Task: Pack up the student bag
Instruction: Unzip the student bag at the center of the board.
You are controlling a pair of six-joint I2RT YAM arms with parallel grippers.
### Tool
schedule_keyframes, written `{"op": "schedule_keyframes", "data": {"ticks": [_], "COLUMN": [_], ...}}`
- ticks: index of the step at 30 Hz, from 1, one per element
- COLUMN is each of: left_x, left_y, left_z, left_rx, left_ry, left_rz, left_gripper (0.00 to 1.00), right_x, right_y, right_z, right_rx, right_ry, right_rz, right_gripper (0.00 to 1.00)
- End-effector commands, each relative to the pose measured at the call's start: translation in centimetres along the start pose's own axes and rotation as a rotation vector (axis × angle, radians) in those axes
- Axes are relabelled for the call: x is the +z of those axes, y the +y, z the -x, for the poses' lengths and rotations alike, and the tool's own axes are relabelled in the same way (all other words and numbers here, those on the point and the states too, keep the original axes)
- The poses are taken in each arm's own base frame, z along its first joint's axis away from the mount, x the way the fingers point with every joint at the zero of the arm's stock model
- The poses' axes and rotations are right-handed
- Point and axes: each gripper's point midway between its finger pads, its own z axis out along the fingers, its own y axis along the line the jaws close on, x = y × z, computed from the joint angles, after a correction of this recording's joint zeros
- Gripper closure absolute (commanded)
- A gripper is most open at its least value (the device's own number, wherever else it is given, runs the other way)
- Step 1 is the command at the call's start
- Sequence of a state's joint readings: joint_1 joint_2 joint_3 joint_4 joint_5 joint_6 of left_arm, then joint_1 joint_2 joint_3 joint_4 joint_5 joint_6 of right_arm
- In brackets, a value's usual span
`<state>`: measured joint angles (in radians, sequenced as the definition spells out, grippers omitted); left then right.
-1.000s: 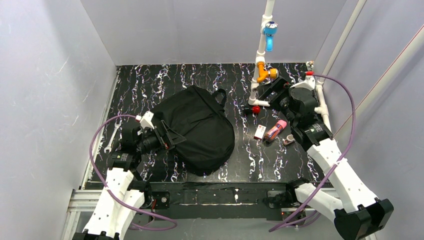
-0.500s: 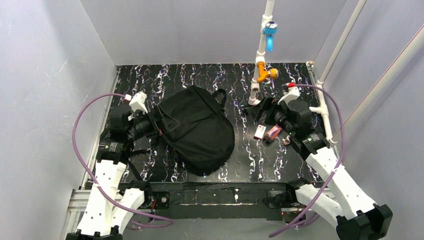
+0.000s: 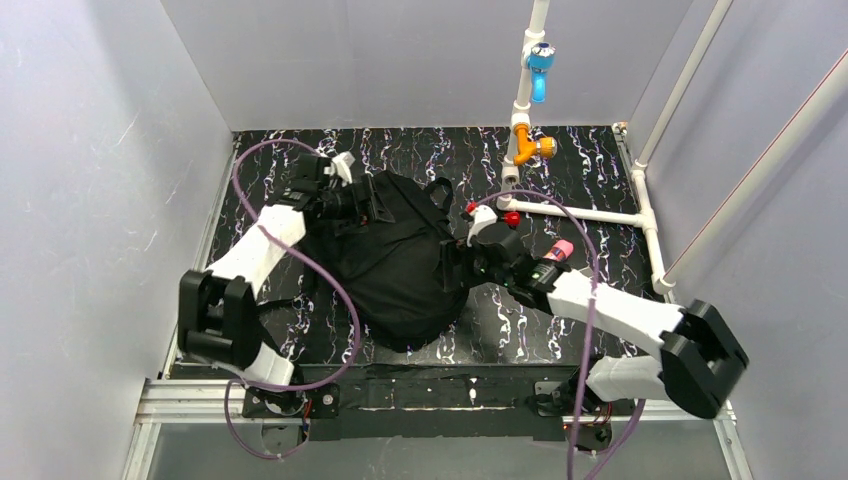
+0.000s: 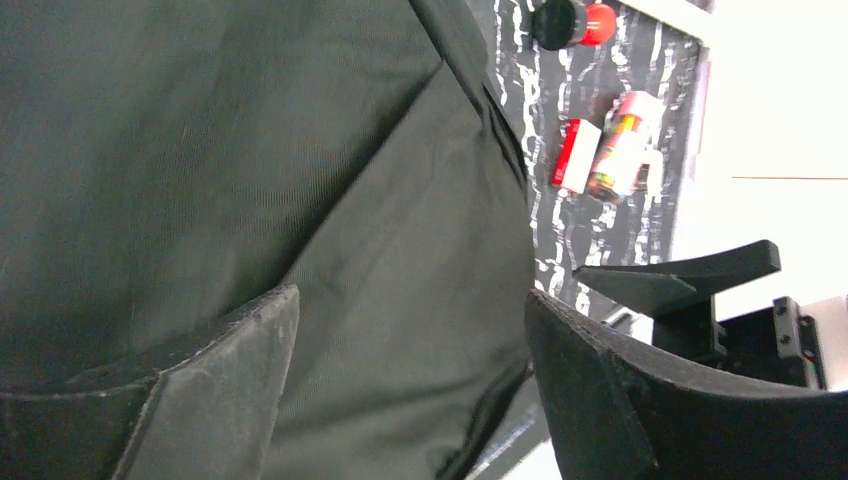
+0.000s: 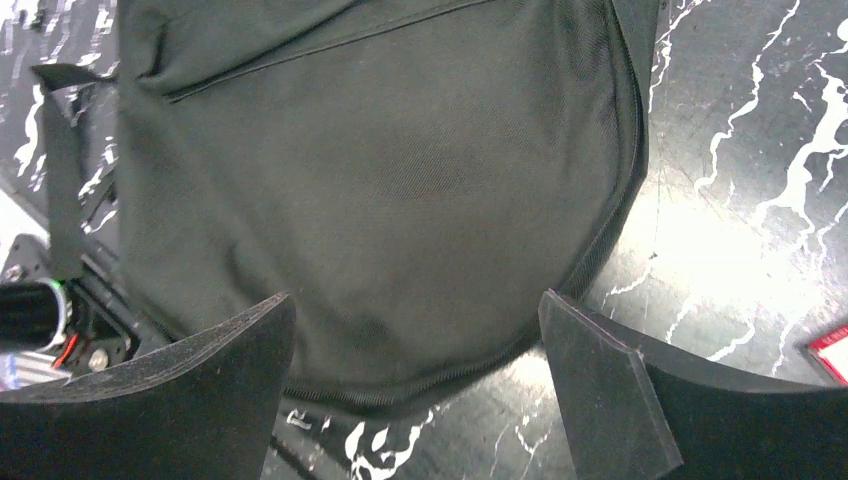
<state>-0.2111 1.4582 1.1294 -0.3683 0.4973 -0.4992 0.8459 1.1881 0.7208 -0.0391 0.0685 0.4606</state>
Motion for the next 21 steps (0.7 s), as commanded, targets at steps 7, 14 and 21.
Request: {"op": "schedule_keyframes", "data": {"ticks": [7, 14, 21], "left_x": [5.0, 4.7, 2.5], "left_y": [0.2, -0.4, -0.8], "left_z": [-1.0, -6.9, -8.7], "left_rx": [0.013, -0.086, -0.084], "left_ry": [0.112, 0.129, 0.064], "left_rz": [-0.044, -0.127, -0.161], "left_gripper": [0.25, 0.38, 0.43], "right_x": [3.9, 6.0, 10.1], "right_y": [1.1, 0.2, 1.8], "right_z": [7.3, 8.2, 7.2], "right_rx": [0.053, 0.162, 0.239], "right_ry": [-0.12, -0.076, 0.032], "right_rz": [-0.045, -0.002, -0.022], "right_gripper": [0.02, 0.15, 0.02]}}
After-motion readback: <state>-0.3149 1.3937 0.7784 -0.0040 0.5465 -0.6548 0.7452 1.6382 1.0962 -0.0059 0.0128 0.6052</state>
